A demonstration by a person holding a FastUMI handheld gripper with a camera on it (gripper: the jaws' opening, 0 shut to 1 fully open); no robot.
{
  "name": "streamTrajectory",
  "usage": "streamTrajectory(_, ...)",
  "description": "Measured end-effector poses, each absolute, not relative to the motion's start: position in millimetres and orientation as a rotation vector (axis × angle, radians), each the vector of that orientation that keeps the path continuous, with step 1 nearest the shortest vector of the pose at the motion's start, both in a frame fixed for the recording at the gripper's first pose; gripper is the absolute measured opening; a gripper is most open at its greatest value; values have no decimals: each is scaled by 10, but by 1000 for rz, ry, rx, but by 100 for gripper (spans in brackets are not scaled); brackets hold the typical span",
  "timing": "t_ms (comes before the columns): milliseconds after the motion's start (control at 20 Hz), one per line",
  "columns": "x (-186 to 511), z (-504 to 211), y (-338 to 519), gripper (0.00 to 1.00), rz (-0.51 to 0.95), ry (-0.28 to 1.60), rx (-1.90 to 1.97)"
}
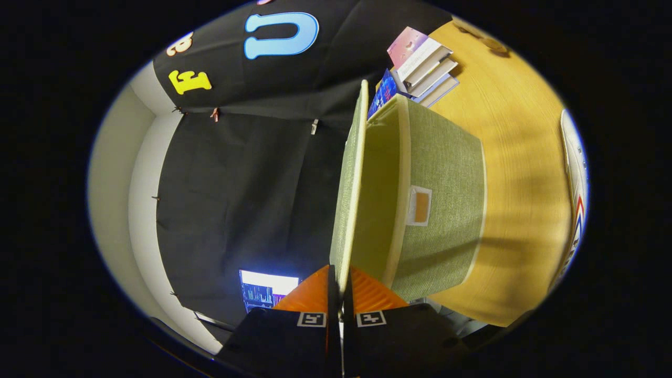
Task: Open the storage box then place both shoes into the box .Put the left shoe in first, then the right shoe, with the right side of both shoes facing outward in a uniform manner.
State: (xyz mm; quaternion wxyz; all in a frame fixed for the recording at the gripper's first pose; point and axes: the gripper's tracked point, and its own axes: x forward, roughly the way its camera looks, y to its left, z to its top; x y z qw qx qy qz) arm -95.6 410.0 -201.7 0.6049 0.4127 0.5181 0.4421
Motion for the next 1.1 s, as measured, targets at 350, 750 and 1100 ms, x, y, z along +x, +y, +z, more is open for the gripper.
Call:
streamTrajectory(350, -844, -1342, 4497, 7, 1068, 1174, 845)
streamTrajectory(750, -976, -816, 5586, 7, 1154, 1147, 768)
streamTrajectory(1100, -1066, -944, 6543, 9, 1123, 1184, 706)
